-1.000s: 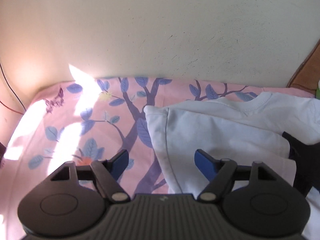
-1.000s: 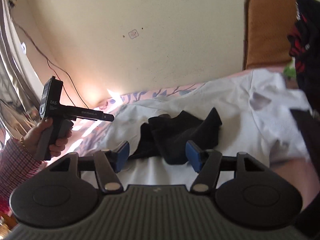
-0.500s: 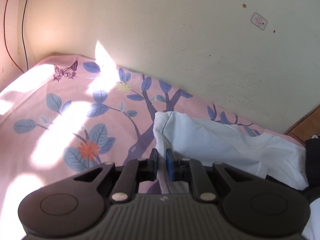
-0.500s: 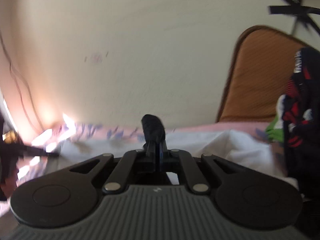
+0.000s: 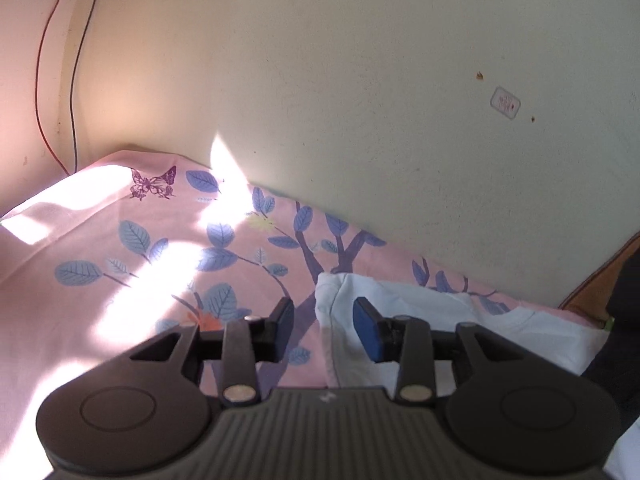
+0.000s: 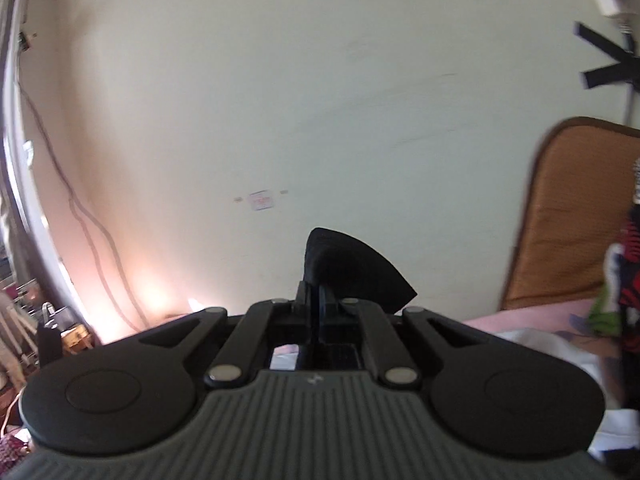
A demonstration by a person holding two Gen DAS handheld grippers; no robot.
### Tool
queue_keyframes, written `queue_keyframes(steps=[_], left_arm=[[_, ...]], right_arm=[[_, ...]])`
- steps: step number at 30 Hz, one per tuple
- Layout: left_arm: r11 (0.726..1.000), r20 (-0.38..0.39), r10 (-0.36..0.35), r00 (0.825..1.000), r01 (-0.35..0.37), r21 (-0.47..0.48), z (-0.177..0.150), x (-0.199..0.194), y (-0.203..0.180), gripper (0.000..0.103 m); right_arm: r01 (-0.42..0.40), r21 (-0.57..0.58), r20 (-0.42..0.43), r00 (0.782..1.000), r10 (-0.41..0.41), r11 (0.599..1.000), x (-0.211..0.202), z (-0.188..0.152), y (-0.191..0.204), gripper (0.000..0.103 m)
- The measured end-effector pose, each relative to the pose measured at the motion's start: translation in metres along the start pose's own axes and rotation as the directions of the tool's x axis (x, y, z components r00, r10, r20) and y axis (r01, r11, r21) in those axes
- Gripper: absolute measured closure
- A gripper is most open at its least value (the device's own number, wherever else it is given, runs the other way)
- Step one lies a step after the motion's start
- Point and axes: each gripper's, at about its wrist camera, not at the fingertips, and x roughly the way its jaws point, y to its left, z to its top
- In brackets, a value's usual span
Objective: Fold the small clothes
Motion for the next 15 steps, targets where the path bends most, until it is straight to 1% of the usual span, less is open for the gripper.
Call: queue_keyframes(steps=[1, 2, 3, 4, 5, 6, 8, 9, 10, 11, 12, 13, 14, 15], left_arm=[[1.0, 0.005, -0.011, 1.0, 0.011, -0.015, 0.001, -0.002, 0.004, 0.068], [0.999, 0.005, -0.027, 1.0, 0.027, -0.033, 0.003, -0.004, 0.009, 0.068], [0.998, 0.001, -0.038, 0.999, 0.038, -0.044, 0.004, -0.005, 0.012, 0.068], [0.998, -0.002, -0.046, 0.999, 0.045, -0.053, 0.005, -0.005, 0.014, 0.068], [0.997, -0.003, -0.053, 0.999, 0.053, -0.062, 0.006, -0.006, 0.016, 0.068], [0.996, -0.002, -0.064, 0.998, 0.064, -0.066, 0.007, -0.007, 0.015, 0.068], [0.994, 0.004, -0.09, 0.996, 0.09, -0.066, 0.007, -0.012, 0.013, 0.068], [0.992, 0.003, -0.106, 0.994, 0.106, -0.067, 0.007, -0.013, 0.011, 0.068], [0.99, -0.002, -0.128, 0.992, 0.128, -0.067, 0.006, -0.013, 0.008, 0.068], [0.986, -0.013, -0.153, 0.988, 0.152, -0.063, 0.005, -0.012, 0.004, 0.068], [0.983, -0.028, -0.177, 0.984, 0.175, -0.053, 0.002, -0.011, -0.002, 0.068], [0.981, -0.041, -0.191, 0.981, 0.189, -0.039, 0.0, -0.01, -0.007, 0.068], [0.98, -0.056, -0.201, 0.978, 0.201, -0.01, -0.004, -0.008, -0.015, 0.068], [0.978, -0.068, -0.205, 0.976, 0.207, 0.023, -0.008, -0.007, -0.023, 0.068]], right_arm=[[-0.055, -0.011, -0.024, 0.998, 0.055, 0.998, 0.013, -0.001, 0.015, 0.096], [-0.131, -0.015, -0.07, 0.989, 0.13, 0.991, 0.029, -0.004, 0.03, 0.092], [-0.204, -0.005, -0.134, 0.97, 0.202, 0.979, 0.044, -0.008, 0.041, 0.088], [-0.261, 0.009, -0.21, 0.943, 0.257, 0.965, 0.059, -0.012, 0.052, 0.082], [-0.279, 0.014, -0.254, 0.928, 0.273, 0.96, 0.068, -0.015, 0.058, 0.069], [-0.271, 0.007, -0.261, 0.929, 0.263, 0.963, 0.072, -0.019, 0.06, 0.061], [-0.216, 0.01, -0.211, 0.954, 0.213, 0.976, 0.064, -0.021, 0.045, 0.06], [-0.177, 0.036, -0.197, 0.964, 0.181, 0.984, 0.059, -0.022, 0.031, 0.06], [-0.123, 0.072, -0.189, 0.973, 0.134, 0.99, 0.053, -0.025, 0.015, 0.059], [-0.071, 0.104, -0.191, 0.978, 0.09, 0.992, 0.049, -0.028, 0.001, 0.057], [-0.016, 0.137, -0.205, 0.978, 0.044, 0.99, 0.045, -0.033, -0.013, 0.056], [0.027, 0.165, -0.229, 0.973, 0.012, 0.986, 0.041, -0.04, -0.024, 0.055], [0.066, 0.198, -0.261, 0.965, -0.012, 0.978, 0.04, -0.048, -0.035, 0.051], [0.087, 0.221, -0.291, 0.957, -0.02, 0.971, 0.038, -0.056, -0.04, 0.045]])
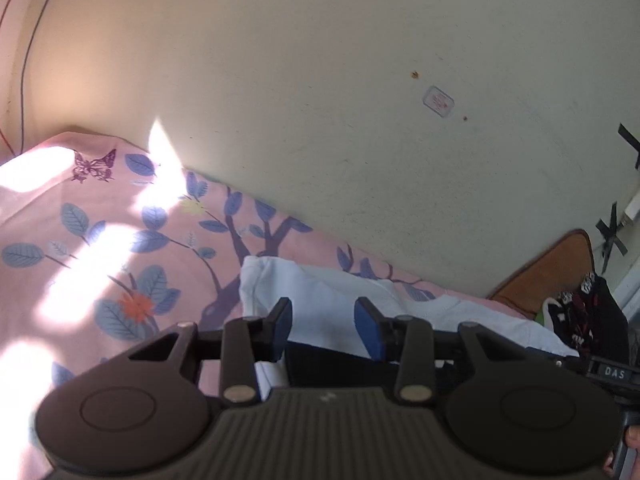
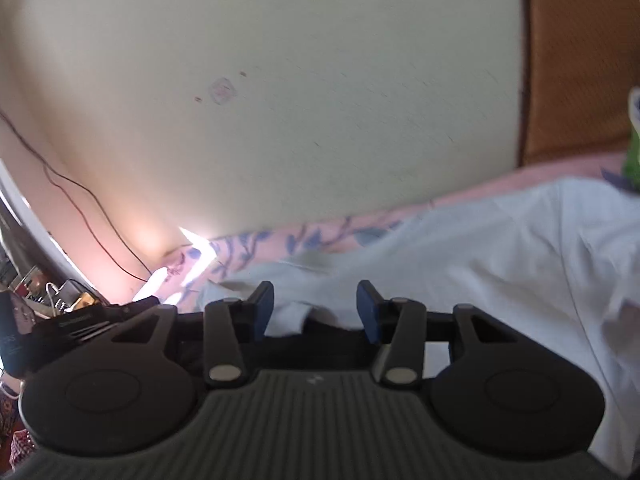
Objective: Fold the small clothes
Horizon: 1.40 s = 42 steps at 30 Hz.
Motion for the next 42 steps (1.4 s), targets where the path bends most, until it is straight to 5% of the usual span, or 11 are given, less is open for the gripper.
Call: queue_keyframes(steps=[4, 6, 13, 17, 23, 29, 34, 38, 40, 41, 42], left_arm=[[0.996, -0.06, -0.017, 0.998, 0.023, 0.09, -0.013, 0.014, -0.018, 0.068], [0.991, -0.099, -0.005, 0.995, 0.018, 0.13, -0.019, 0.023, -0.025, 0.069], [0.954, -0.104, 0.114, 0.988, -0.08, 0.288, -0.038, 0.036, -0.044, 0.069], [0.919, -0.082, 0.167, 0.983, -0.125, 0.374, -0.044, 0.038, -0.055, 0.063], [0.916, -0.049, 0.163, 0.985, -0.133, 0.379, -0.04, 0.028, -0.061, 0.056], [0.965, -0.029, 0.047, 0.998, -0.037, 0.26, -0.027, 0.009, -0.065, 0.054], [0.958, -0.042, 0.009, 0.999, 0.004, 0.288, -0.033, 0.008, -0.076, 0.053], [0.944, -0.086, 0.019, 0.996, 0.01, 0.329, -0.044, 0.019, -0.079, 0.053], [0.937, -0.116, 0.071, 0.991, -0.026, 0.349, -0.049, 0.03, -0.076, 0.053], [0.936, -0.13, 0.091, 0.987, -0.04, 0.35, -0.051, 0.034, -0.073, 0.053], [0.938, -0.122, 0.086, 0.989, -0.039, 0.345, -0.051, 0.034, -0.072, 0.053]], right_arm=[[0.057, 0.011, -0.125, 0.991, -0.055, 0.998, 0.026, -0.017, -0.007, 0.045], [0.039, -0.047, -0.138, 0.989, -0.045, 0.998, 0.035, -0.018, 0.001, 0.096], [-0.026, -0.172, 0.076, 0.996, 0.04, 0.985, 0.021, 0.007, 0.027, 0.098], [0.211, -0.254, -0.057, 0.971, -0.232, 0.944, 0.062, -0.012, 0.008, 0.088], [0.133, -0.119, 0.076, 0.989, -0.124, 0.984, 0.008, -0.007, -0.009, 0.078], [0.346, -0.026, 0.314, 0.893, -0.321, 0.938, -0.161, -0.039, -0.032, 0.058], [0.508, 0.131, 0.274, 0.807, -0.523, 0.852, -0.212, -0.082, -0.075, 0.047], [0.483, 0.186, 0.185, 0.838, -0.514, 0.855, -0.18, -0.099, -0.106, 0.037], [0.47, 0.211, 0.141, 0.853, -0.503, 0.857, -0.159, -0.1, -0.125, 0.048], [0.459, 0.221, 0.112, 0.864, -0.49, 0.861, -0.145, -0.1, -0.132, 0.096], [0.445, 0.226, 0.098, 0.875, -0.475, 0.866, -0.137, -0.098, -0.134, 0.095]])
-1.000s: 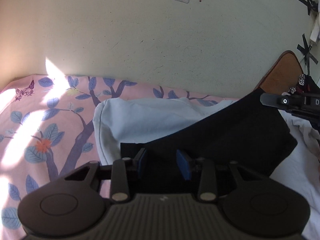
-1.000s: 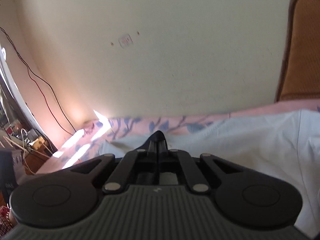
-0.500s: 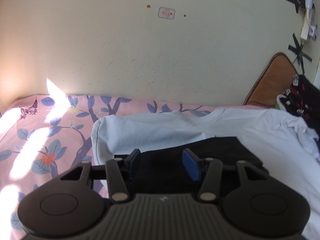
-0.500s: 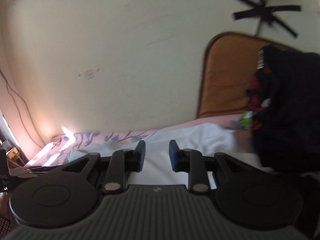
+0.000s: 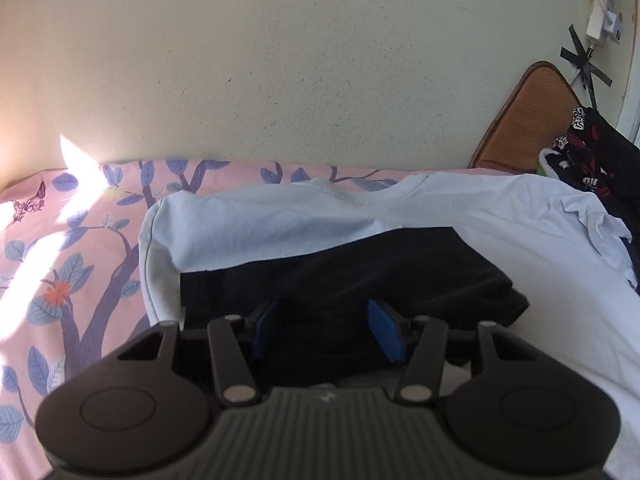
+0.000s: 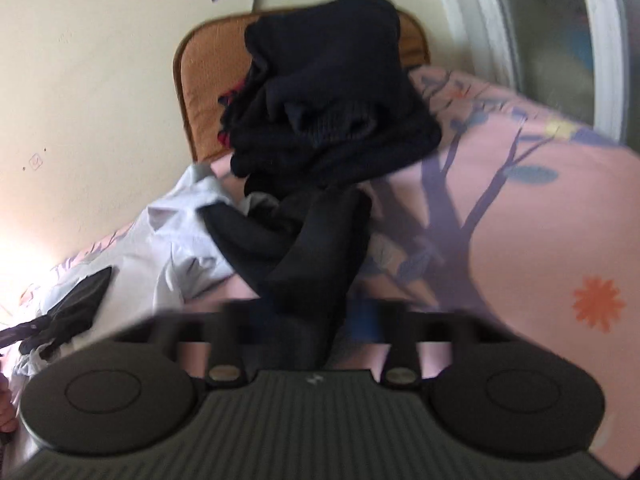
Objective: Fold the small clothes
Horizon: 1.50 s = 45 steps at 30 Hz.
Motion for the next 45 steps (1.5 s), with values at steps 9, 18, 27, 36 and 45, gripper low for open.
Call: queue_keyframes(steps=[9, 18, 27, 36, 45], left_arm=[[0.994, 0.002, -0.064, 0.998, 0.064, -0.092, 0.004, -0.004, 0.012, 0.051], [0.921, 0.112, -0.254, 0.961, 0.275, -0.275, 0.013, -0.032, 0.054, 0.044], [0.877, 0.109, -0.303, 0.947, 0.322, -0.356, 0.013, -0.029, 0.073, 0.037], [0.944, -0.065, -0.329, 0.942, 0.325, -0.06, 0.003, -0.028, 0.023, 0.026], [0.961, -0.105, -0.272, 0.957, 0.276, 0.03, -0.01, -0.012, -0.003, 0.09]], right_arm=[[-0.486, 0.186, 0.279, 0.86, 0.428, 0.854, -0.035, 0.103, 0.062, 0.092], [-0.616, 0.287, 0.092, 0.78, 0.619, 0.734, -0.017, 0.175, 0.182, 0.073], [-0.702, -0.09, -0.03, 0.711, 0.702, 0.707, -0.064, 0.155, 0.232, 0.04], [-0.236, -0.229, -0.084, 0.971, 0.222, 0.944, 0.049, 0.104, 0.165, 0.038], [-0.136, -0.415, -0.134, 0.987, 0.088, 0.9, 0.108, 0.086, 0.161, 0.095]])
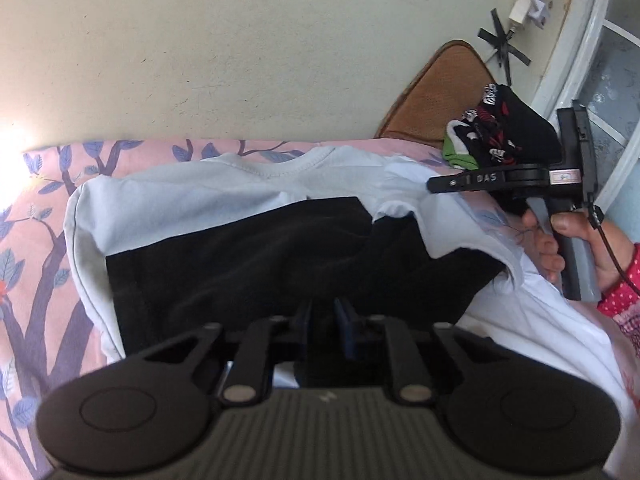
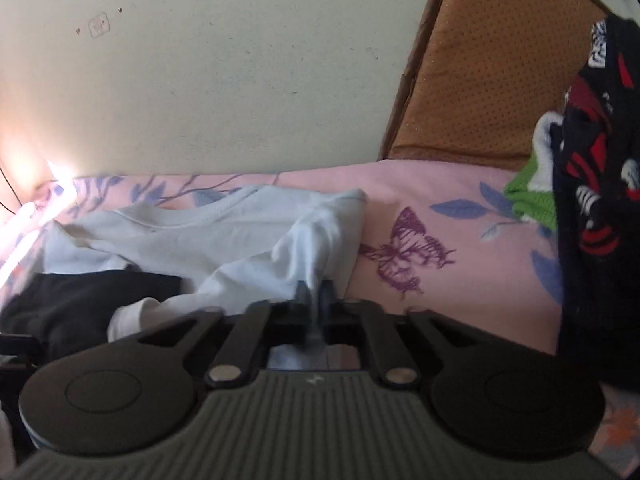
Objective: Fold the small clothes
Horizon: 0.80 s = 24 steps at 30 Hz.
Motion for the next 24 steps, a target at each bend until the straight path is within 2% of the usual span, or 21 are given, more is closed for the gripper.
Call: queue_keyframes(steps=[2, 4, 5, 6, 7, 8, 9, 10, 11, 12, 14, 15, 17, 18, 19, 21, 22, 23, 24], left_arm=[[0.998, 0.026, 0.058, 0.998, -0.058, -0.008, -0.001, 0.005, -0.003, 0.09], [0.996, 0.034, 0.09, 0.995, -0.091, 0.013, -0.002, 0.006, -0.008, 0.087], [0.995, 0.034, 0.093, 0.995, -0.094, 0.022, -0.002, 0.005, -0.009, 0.086], [0.995, 0.034, 0.092, 0.995, -0.093, 0.031, -0.001, 0.003, -0.01, 0.08], [0.996, 0.04, 0.087, 0.995, -0.088, 0.034, -0.001, 0.0, -0.01, 0.066], [0.996, 0.047, 0.076, 0.996, -0.077, 0.035, -0.001, -0.002, -0.01, 0.057], [0.997, 0.05, 0.061, 0.997, -0.063, 0.04, 0.0, -0.004, -0.011, 0.046], [0.997, 0.045, 0.047, 0.998, -0.049, 0.052, 0.0, -0.004, -0.013, 0.045], [0.997, 0.036, 0.043, 0.998, -0.045, 0.069, -0.001, -0.004, -0.015, 0.045], [0.994, 0.027, 0.052, 0.998, -0.054, 0.09, -0.002, -0.004, -0.018, 0.045], [0.988, 0.013, 0.069, 0.998, -0.07, 0.14, -0.004, -0.003, -0.025, 0.045], [0.982, 0.006, 0.074, 0.997, -0.074, 0.171, -0.006, -0.002, -0.03, 0.047], [0.974, -0.001, 0.085, 0.996, -0.083, 0.213, -0.009, -0.001, -0.035, 0.051], [0.968, -0.001, 0.089, 0.996, -0.087, 0.234, -0.01, -0.001, -0.038, 0.061], [0.964, -0.001, 0.09, 0.996, -0.087, 0.253, -0.01, -0.002, -0.04, 0.077], [0.96, 0.013, 0.084, 0.996, -0.084, 0.268, -0.008, -0.006, -0.043, 0.091], [0.956, 0.043, 0.098, 0.994, -0.106, 0.274, -0.005, -0.01, -0.047, 0.092], [0.951, 0.079, 0.112, 0.991, -0.13, 0.281, 0.0, -0.013, -0.051, 0.092], [0.948, 0.115, 0.12, 0.986, -0.149, 0.283, 0.008, -0.017, -0.054, 0.092]], right_arm=[[0.073, 0.125, 0.063, 0.995, -0.082, 0.989, 0.004, 0.001, -0.024, 0.099], [0.195, 0.194, 0.094, 0.972, -0.216, 0.961, 0.007, -0.001, -0.039, 0.099], [0.195, 0.213, 0.083, 0.973, -0.217, 0.957, 0.009, -0.004, -0.045, 0.095], [0.169, 0.228, 0.072, 0.979, -0.19, 0.959, 0.009, -0.006, -0.048, 0.095], [0.13, 0.233, 0.09, 0.984, -0.155, 0.964, 0.004, -0.008, -0.047, 0.095], [0.097, 0.218, 0.127, 0.984, -0.126, 0.971, -0.005, -0.009, -0.043, 0.094], [0.072, 0.183, 0.152, 0.983, -0.101, 0.98, -0.014, -0.007, -0.037, 0.089], [0.042, 0.141, 0.16, 0.985, -0.064, 0.989, -0.02, -0.005, -0.028, 0.085], [-0.004, 0.096, 0.151, 0.989, -0.011, 0.995, -0.03, -0.001, -0.018, 0.067], [-0.041, 0.064, 0.137, 0.99, 0.032, 0.997, -0.031, -0.001, -0.01, 0.054], [-0.105, -0.027, 0.11, 0.988, 0.107, 0.994, -0.044, -0.007, 0.011, 0.051], [-0.114, -0.062, 0.102, 0.988, 0.12, 0.991, -0.047, -0.012, 0.017, 0.048], [-0.077, -0.093, 0.091, 0.992, 0.085, 0.993, -0.053, -0.014, 0.02, 0.042], [-0.049, -0.092, 0.089, 0.994, 0.057, 0.995, -0.055, -0.017, 0.017, 0.041], [-0.025, -0.08, 0.08, 0.996, 0.031, 0.996, -0.054, -0.019, 0.013, 0.041], [-0.023, -0.001, 0.029, 0.999, 0.023, 1.0, -0.047, -0.023, -0.005, 0.042], [-0.054, 0.046, -0.005, 0.999, 0.054, 0.998, -0.038, -0.029, -0.013, 0.044], [-0.083, 0.075, -0.047, 0.995, 0.087, 0.994, -0.046, -0.034, -0.019, 0.078], [-0.105, 0.076, -0.072, 0.991, 0.11, 0.992, -0.059, -0.038, -0.019, 0.092]])
